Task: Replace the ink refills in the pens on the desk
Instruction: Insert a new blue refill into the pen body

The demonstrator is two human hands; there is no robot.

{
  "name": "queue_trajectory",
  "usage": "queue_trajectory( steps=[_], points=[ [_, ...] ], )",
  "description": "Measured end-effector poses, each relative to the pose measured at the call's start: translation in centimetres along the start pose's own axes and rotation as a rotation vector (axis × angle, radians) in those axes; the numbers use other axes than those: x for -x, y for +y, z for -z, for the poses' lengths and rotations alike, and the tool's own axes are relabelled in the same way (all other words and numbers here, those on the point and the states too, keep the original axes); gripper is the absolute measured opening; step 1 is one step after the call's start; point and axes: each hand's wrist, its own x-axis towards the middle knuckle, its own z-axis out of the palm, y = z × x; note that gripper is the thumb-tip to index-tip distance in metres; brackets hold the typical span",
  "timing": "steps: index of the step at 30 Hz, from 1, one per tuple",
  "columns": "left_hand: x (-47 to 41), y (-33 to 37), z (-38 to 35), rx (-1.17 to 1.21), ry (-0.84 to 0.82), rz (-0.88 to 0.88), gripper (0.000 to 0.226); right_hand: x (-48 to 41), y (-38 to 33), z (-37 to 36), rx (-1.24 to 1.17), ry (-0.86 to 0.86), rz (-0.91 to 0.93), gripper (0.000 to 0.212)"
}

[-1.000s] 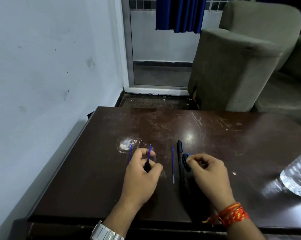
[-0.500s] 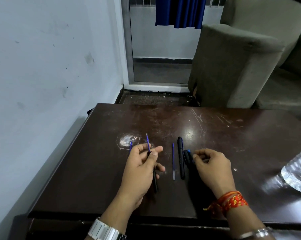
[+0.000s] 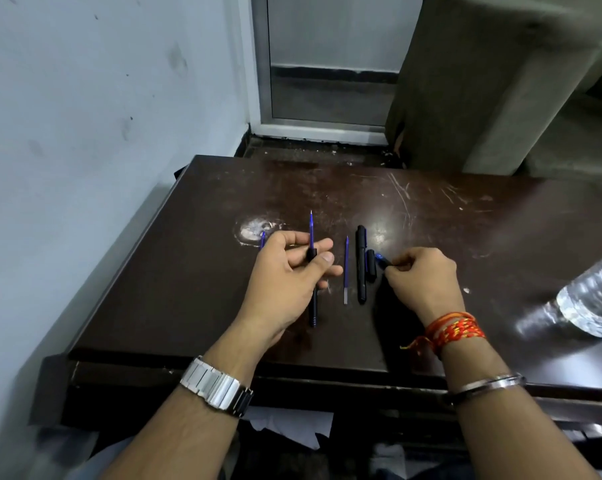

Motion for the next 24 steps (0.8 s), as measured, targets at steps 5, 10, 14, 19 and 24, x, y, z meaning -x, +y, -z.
queue_trajectory(
  steps=[5,10,14,19,24],
  points=[
    [0.4,-0.1,-0.2,-0.031,-0.072,0.053,0.029,-0.4,0.0,0.0,0.062,-0.055,0.001,0.019],
    [0.8,-0.1,-0.6,-0.067,-0.168,0.076,0.033,0.6,-1.8,0.0,-0.585,-0.009,0.052,0.013],
    [0.9,-0.3,-1.0,-0.056,-0.209,0.100,0.034,1.9,-3.5,-0.3,-1.120,-0.206,0.047,0.009],
    [1.0,-0.4,-1.2,-0.029,-0.235,0.123,0.035,2.5,-3.8,-0.4,-1.137,-0.307,0.033,0.010],
    [1.1,-0.3,-1.3,-0.042,-0.250,0.134,0.037,2.7,-3.9,-0.6,-1.133,-0.350,0.041,0.012]
  ],
)
